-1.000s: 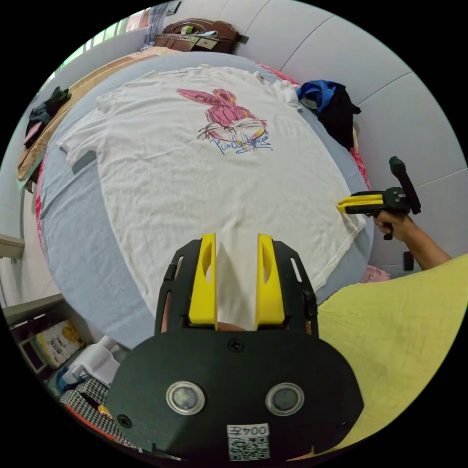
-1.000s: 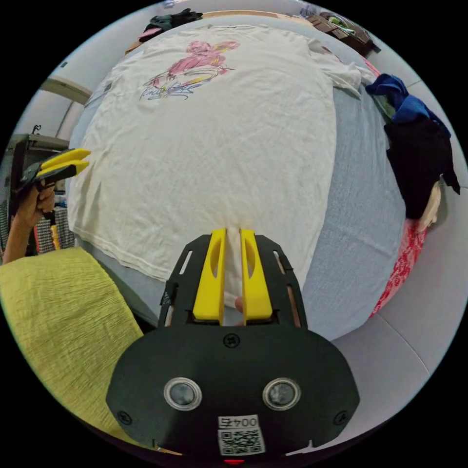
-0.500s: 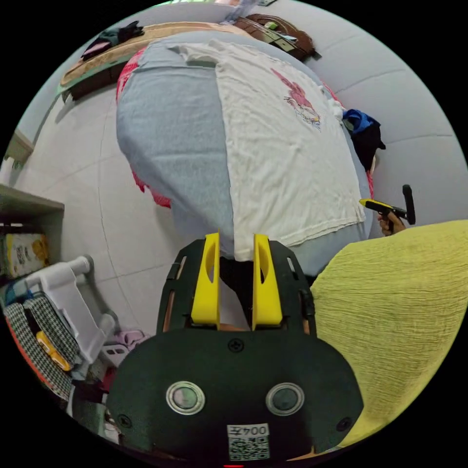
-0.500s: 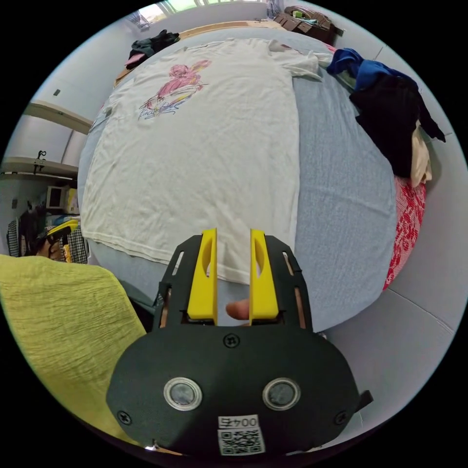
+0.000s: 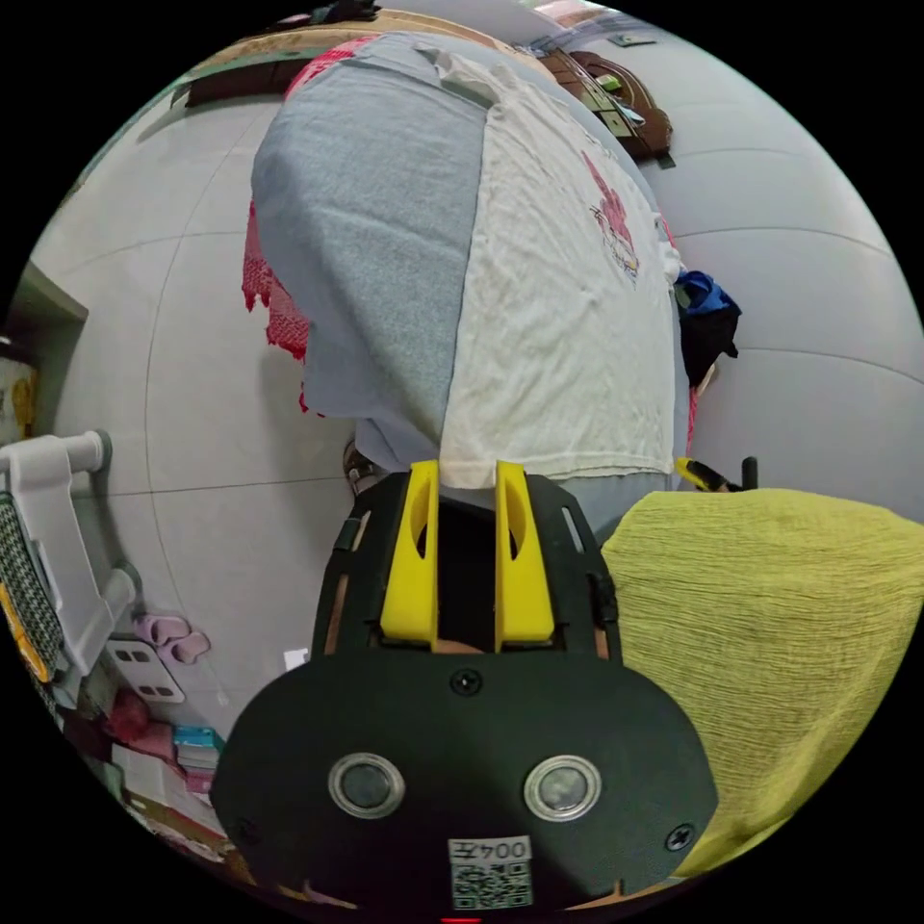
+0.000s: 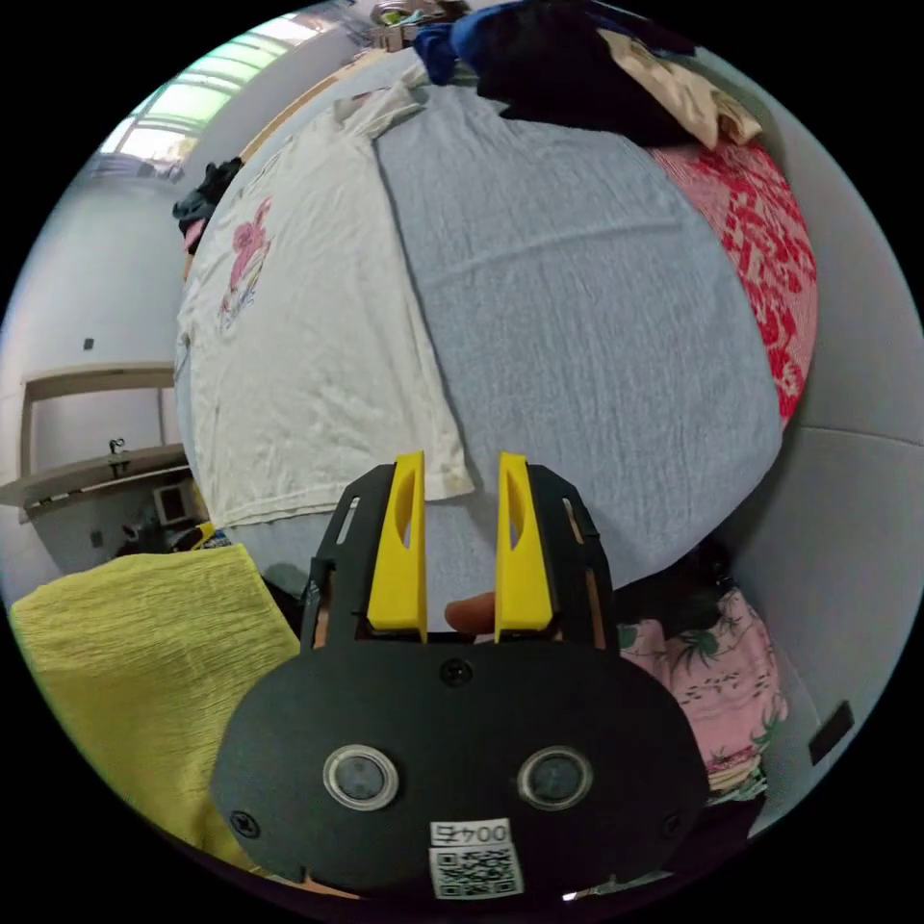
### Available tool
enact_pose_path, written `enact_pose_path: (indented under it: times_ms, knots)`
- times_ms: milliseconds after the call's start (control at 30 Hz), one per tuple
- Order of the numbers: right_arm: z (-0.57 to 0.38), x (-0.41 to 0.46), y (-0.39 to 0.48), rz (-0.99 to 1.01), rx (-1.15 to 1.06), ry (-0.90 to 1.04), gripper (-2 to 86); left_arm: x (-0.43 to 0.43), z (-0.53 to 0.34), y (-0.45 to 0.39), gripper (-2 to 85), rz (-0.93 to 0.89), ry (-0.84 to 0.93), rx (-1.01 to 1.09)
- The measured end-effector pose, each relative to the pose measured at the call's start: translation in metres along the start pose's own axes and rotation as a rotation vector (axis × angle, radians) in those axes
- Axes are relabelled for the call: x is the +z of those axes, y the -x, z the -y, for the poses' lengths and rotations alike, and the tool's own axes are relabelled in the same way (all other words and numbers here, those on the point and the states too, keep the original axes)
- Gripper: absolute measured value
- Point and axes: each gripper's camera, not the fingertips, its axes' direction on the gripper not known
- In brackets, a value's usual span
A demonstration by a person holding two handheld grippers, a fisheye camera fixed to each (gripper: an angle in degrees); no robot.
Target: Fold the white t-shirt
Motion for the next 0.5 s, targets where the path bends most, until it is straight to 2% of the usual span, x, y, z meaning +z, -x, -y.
enact_pose_path:
  times_ms: [100, 167, 267, 367, 500]
  knots:
    - [-0.005, 0.01, -0.011, 0.055, 0.024, -0.008, 9.8, -0.007, -0.001, 0.003, 7.3, -0.029, -0.005, -0.019]
    - [-0.006, 0.017, -0.01, 0.061, 0.009, -0.002, 4.6, -0.011, 0.0, 0.001, 6.3, -0.02, 0.0, -0.012]
    - [-0.005, 0.026, 0.003, 0.056, -0.055, 0.011, 1.3, -0.021, 0.002, -0.005, 4.1, -0.007, 0.008, 0.007]
    - [-0.006, 0.038, 0.011, -0.086, -0.097, 0.033, 0.3, -0.032, 0.002, -0.008, 2.9, 0.034, 0.014, 0.006]
    - [-0.002, 0.056, 0.012, -0.059, -0.09, 0.041, 1.3, -0.043, -0.002, 0.001, 2.5, -0.013, -0.01, -0.058]
